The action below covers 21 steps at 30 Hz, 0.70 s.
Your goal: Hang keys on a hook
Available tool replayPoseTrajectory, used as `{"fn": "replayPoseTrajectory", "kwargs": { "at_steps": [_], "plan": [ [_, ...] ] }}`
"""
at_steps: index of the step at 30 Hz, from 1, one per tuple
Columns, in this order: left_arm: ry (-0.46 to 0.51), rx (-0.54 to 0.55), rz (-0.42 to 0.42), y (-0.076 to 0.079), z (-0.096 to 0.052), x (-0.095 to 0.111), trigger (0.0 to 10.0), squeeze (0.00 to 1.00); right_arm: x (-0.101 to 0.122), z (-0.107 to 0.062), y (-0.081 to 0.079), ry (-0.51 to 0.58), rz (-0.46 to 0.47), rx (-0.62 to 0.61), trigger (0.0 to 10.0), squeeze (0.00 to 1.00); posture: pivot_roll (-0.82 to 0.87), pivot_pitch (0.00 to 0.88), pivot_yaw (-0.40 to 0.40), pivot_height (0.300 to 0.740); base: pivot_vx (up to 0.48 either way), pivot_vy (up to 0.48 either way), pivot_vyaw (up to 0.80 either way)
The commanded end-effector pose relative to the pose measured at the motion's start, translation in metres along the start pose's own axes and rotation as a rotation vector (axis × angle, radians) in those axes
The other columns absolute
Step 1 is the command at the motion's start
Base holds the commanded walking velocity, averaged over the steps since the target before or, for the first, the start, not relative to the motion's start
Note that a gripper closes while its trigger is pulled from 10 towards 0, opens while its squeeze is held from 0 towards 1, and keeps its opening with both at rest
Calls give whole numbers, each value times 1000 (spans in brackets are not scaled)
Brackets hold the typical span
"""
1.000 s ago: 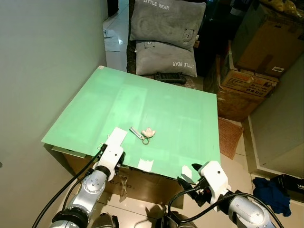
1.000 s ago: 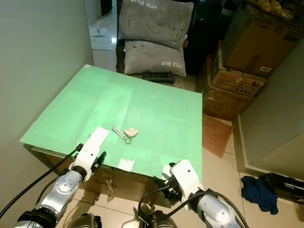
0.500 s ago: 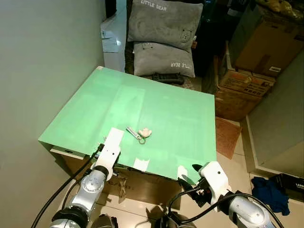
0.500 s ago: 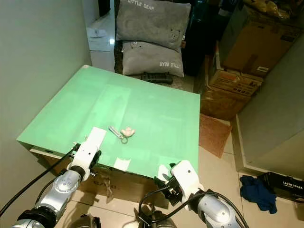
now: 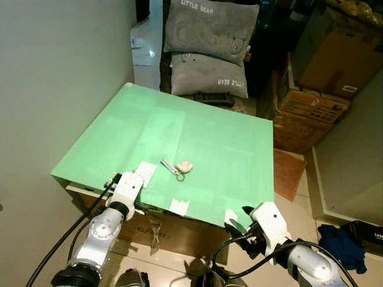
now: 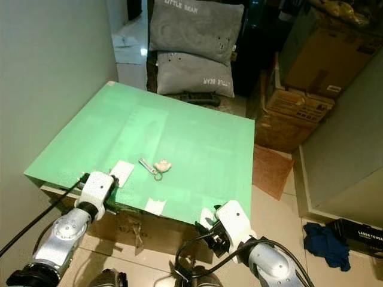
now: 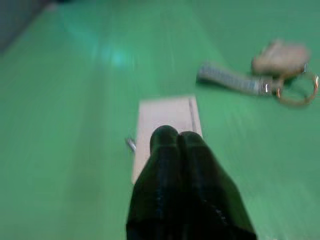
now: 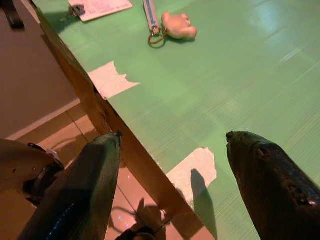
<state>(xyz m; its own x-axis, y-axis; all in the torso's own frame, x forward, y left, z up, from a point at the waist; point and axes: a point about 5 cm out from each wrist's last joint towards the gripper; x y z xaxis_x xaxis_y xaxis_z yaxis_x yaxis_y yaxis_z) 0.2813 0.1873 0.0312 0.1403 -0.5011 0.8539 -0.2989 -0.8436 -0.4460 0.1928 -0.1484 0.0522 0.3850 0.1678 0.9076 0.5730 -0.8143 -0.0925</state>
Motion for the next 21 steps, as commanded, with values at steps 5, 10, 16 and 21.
{"fn": "replayPoseTrajectory", "kwargs": {
  "at_steps": [5,10,16,21],
  "plan": [
    [99,-41,-79,-6,-1,27,0,0,5,8,6,22,-5,-12,10000,0,-36,94,-103,696,0,0,0],
    [118,-69,-67,-5,-2,33,0,0,8,17,4,38,-5,-2,10000,0,-21,80,-101,696,0,0,0],
    [100,-56,72,-4,-7,30,10000,933,8,21,4,42,-10,1,10000,0,-18,65,-96,696,0,0,0],
    [51,-126,183,6,-18,13,10000,1000,4,17,7,34,-15,-3,10000,0,-23,63,-101,696,0,0,0]
  ]
}}
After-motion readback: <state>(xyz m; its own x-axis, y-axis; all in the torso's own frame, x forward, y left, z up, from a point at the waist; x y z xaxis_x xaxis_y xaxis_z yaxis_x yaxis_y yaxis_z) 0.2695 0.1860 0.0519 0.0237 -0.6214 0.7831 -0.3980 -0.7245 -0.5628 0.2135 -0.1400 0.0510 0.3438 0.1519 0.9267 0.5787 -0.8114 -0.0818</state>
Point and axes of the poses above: a point about 5 cm out from each wrist's last joint towards the gripper, its own z axis pointing out of the wrist towards the gripper, its own x axis along the axis of the wrist's last joint, y = z × x, and after that the axes turned 8 degrees about z, right-handed
